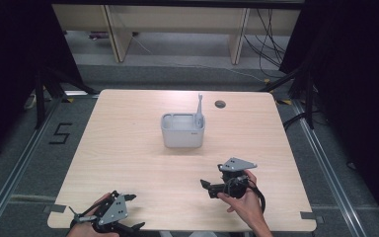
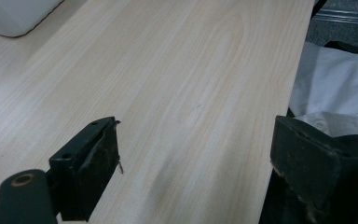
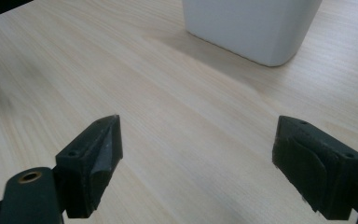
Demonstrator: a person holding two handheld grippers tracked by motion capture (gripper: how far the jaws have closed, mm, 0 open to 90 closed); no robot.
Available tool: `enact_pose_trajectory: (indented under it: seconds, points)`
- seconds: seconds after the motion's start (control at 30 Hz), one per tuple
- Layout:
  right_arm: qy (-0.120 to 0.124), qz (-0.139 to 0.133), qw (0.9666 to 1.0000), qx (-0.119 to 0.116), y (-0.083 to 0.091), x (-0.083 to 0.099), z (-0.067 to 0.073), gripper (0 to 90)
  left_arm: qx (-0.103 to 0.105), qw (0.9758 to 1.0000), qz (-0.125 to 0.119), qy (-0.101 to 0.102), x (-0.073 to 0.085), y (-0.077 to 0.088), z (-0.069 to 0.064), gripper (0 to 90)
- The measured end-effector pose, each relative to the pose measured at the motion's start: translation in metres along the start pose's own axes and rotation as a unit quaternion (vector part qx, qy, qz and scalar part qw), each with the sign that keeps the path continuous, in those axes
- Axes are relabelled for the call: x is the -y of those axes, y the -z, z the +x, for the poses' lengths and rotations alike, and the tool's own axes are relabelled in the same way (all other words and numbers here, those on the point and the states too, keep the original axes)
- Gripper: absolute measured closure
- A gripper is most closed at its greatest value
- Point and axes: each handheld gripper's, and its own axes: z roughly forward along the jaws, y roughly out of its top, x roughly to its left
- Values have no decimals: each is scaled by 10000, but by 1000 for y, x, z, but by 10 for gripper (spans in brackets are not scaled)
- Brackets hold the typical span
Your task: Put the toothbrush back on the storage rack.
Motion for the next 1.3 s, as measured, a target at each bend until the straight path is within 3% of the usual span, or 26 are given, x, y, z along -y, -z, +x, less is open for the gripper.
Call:
enact_pose_trajectory:
  seconds: [0.07,0.1,0.13,0.2,0.3,0.33,0.43,0.47,0.53,0.57,0.6,0.63,0.8,0.83,0.87,0.9,1.0,1.3]
  points:
    - [45,7,9999,94,2,2,0,165,-9,10000,11,0,0,0,0,148]
    - [-86,36,9999,53,3,3,1,165,-9,10000,16,-5,0,0,0,148]
    - [-33,27,10000,71,3,3,1,165,6,10000,-7,-3,0,0,0,148]
    - [-178,77,9998,70,4,6,3,165,-7,10000,25,-13,0,0,0,148]
    - [12,52,9999,92,4,8,1,165,-8,10000,14,-6,0,0,0,148]
    - [-72,69,9999,68,5,9,3,165,15,10000,-33,20,0,-1,0,148]
    - [-3,51,10000,40,6,12,2,166,15,10000,-22,44,0,0,-1,148]
    - [-123,90,9999,55,7,13,4,166,16,10000,-20,42,0,0,-1,148]
    - [-25,58,10000,38,8,14,2,165,-3,10000,8,27,0,0,0,148]
    - [-116,35,9999,3,8,15,3,166,-14,10000,44,-18,0,0,0,148]
    - [1,45,10000,83,9,16,2,166,20,10000,-59,52,0,-1,-1,148]
    - [-54,59,9999,80,10,17,2,165,-29,9998,-134,120,1,-2,-3,148]
    - [-231,150,9996,82,14,23,5,165,-32,9999,-78,55,1,-1,-2,148]
    - [-258,208,9994,80,15,24,6,164,-33,9998,-139,128,1,-2,-3,148]
    - [-156,199,9996,94,15,25,5,165,-33,9999,-104,56,1,-2,-2,148]
    - [-229,261,9994,89,16,26,6,165,-24,9999,-107,59,1,-2,-1,148]
    - [3,348,9993,146,17,29,5,165,-28,9999,-109,58,1,-2,-2,148]
    - [-3,452,9989,158,24,37,6,165,-22,9998,-134,119,1,-3,-2,148]
